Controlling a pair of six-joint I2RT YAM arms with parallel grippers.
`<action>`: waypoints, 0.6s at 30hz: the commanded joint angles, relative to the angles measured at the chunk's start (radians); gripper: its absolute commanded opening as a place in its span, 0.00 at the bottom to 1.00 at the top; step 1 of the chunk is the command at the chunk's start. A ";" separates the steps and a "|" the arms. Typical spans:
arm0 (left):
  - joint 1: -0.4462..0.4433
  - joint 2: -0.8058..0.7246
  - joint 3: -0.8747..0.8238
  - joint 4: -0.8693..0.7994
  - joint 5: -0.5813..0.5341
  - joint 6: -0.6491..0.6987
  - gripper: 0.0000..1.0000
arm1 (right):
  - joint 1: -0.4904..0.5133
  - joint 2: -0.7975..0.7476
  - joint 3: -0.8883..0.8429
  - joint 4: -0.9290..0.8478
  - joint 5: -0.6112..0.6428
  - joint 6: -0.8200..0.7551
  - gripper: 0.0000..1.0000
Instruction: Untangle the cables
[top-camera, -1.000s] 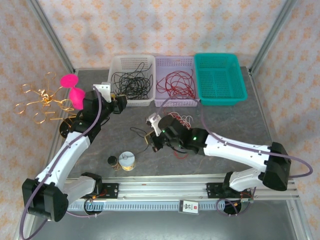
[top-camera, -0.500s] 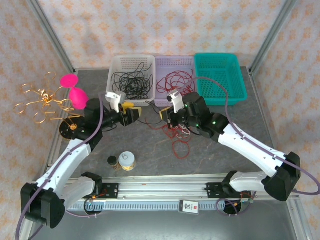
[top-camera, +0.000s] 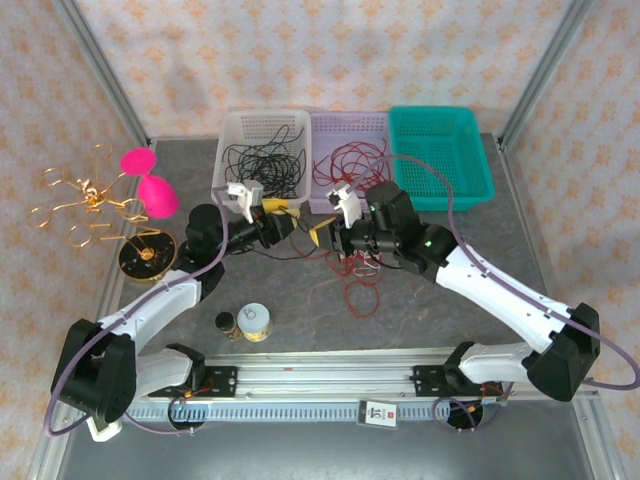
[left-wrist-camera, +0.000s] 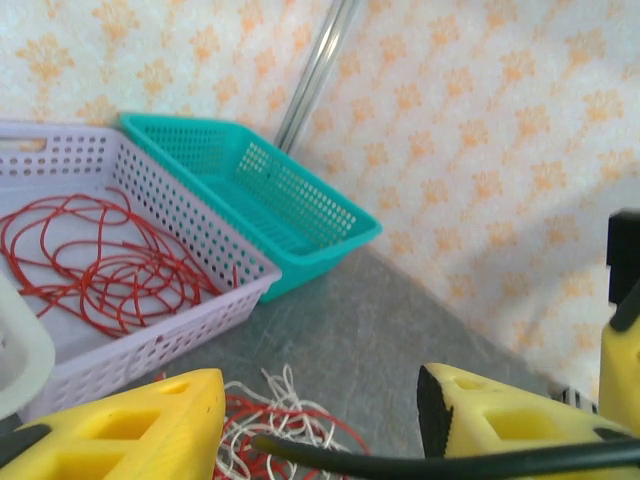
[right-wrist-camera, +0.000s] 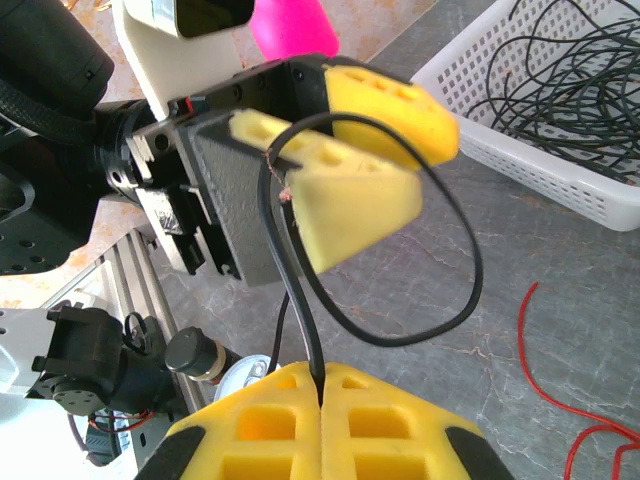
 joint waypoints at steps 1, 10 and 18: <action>-0.003 0.027 -0.010 0.163 -0.051 -0.033 0.50 | -0.006 0.007 0.028 0.046 -0.044 0.021 0.00; -0.003 0.127 -0.008 0.328 -0.046 -0.068 0.31 | -0.008 -0.026 0.028 0.069 -0.063 0.050 0.00; -0.003 0.111 -0.018 0.347 -0.160 -0.071 0.00 | -0.008 -0.047 0.030 0.068 0.015 0.063 0.08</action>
